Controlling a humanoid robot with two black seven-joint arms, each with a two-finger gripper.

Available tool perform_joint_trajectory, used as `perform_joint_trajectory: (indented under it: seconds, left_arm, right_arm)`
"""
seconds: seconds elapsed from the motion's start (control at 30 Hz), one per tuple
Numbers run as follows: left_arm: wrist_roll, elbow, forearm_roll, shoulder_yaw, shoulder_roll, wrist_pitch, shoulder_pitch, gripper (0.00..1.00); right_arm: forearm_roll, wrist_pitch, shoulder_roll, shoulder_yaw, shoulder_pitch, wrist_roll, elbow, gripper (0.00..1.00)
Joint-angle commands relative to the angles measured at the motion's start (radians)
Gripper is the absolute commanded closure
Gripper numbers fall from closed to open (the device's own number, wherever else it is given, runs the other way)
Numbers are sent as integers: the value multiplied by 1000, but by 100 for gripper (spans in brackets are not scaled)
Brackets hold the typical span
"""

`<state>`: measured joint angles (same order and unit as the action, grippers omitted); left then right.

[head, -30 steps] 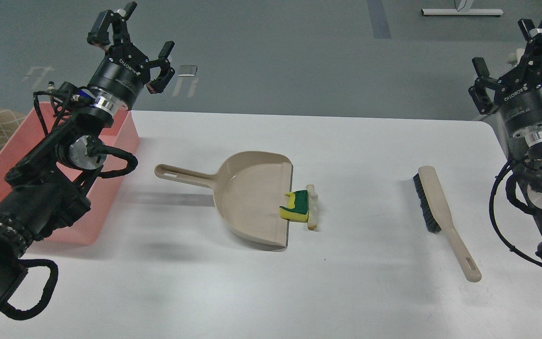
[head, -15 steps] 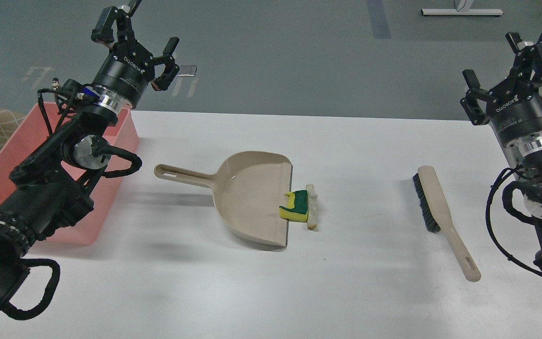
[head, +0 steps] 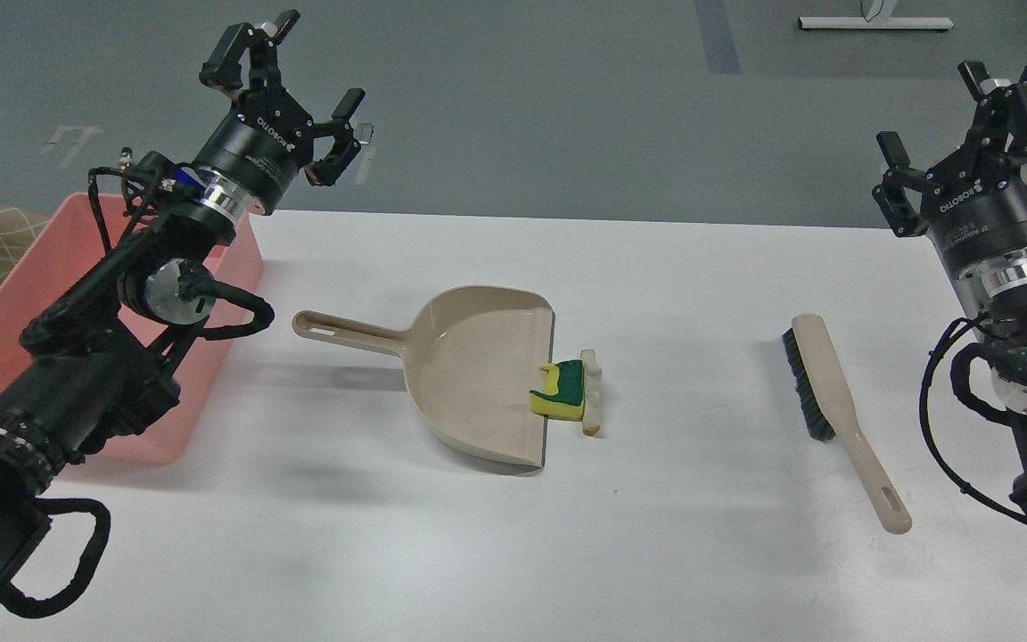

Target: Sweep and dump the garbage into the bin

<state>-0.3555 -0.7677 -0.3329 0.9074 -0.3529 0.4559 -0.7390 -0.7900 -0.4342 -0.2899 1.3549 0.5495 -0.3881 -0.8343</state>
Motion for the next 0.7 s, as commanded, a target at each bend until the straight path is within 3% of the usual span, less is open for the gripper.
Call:
perform_joint_trajectory:
  seconds: [0.0, 0.27, 0.53, 0.67]
  left_arm:
    - [-3, -31, -12, -1, -6, -33, 7, 2]
    - [-3, -197, -101, -4, -60, -75, 79, 2]
    - [1, -557, -351, -1, -256, -216, 259, 2]
    - [0, -683, -431, 18, -339, -238, 338, 2]
  right_arm:
    - [0, 0, 2, 0, 0, 0, 0, 0]
    - [0, 2, 5, 1, -5, 0, 0, 0]
    - [0, 2, 5, 0, -6, 0, -2, 0]
    - [0, 2, 6, 0, -8, 0, -2, 0]
